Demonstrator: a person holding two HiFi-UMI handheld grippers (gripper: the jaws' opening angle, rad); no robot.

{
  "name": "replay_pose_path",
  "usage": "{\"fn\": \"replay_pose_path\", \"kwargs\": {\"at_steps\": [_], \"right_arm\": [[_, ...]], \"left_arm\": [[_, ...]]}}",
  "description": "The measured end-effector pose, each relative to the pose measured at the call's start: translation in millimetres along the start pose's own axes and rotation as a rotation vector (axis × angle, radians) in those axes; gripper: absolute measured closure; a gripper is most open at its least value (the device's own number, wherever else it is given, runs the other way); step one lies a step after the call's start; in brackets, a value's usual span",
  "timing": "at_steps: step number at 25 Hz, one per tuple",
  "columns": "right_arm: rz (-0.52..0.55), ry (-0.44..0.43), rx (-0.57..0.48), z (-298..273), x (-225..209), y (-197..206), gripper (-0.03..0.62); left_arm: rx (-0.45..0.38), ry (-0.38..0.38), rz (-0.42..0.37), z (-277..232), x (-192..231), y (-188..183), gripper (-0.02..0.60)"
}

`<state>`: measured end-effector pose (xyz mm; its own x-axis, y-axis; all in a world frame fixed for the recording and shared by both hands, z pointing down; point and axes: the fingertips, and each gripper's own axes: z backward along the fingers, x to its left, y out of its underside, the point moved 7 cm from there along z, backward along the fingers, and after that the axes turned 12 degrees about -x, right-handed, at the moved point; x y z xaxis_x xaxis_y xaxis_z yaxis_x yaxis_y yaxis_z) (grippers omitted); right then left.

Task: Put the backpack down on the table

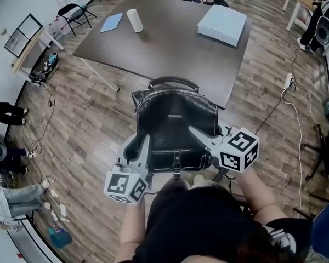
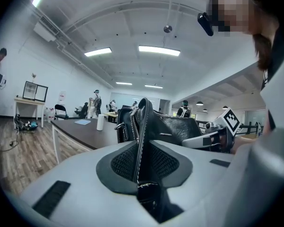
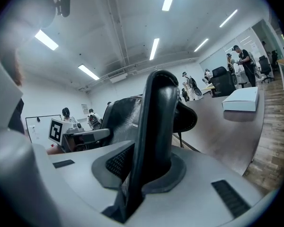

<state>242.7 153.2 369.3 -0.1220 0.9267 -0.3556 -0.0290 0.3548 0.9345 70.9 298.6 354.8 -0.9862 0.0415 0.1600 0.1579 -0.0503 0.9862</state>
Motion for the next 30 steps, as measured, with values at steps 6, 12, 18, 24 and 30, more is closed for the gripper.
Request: {"fn": "replay_pose_path", "kwargs": {"at_steps": [6, 12, 18, 24, 30], "right_arm": [[-0.025, 0.015, 0.002, -35, -4, -3, 0.53], [-0.004, 0.051, 0.003, -91, -8, -13, 0.531], [-0.058, 0.071, -0.009, -152, -17, -17, 0.533], [-0.083, 0.092, -0.014, -195, -26, -23, 0.534], [-0.081, 0.078, -0.018, -234, -46, -39, 0.534]], "left_arm": [[0.004, 0.013, -0.009, -17, 37, -4, 0.485], [0.002, 0.05, 0.018, -41, 96, -14, 0.485], [0.009, 0.085, 0.008, -67, 157, -25, 0.485], [0.014, 0.116, 0.007, -89, 202, -33, 0.485], [0.006, 0.107, 0.0, -118, 232, -45, 0.485]]}}
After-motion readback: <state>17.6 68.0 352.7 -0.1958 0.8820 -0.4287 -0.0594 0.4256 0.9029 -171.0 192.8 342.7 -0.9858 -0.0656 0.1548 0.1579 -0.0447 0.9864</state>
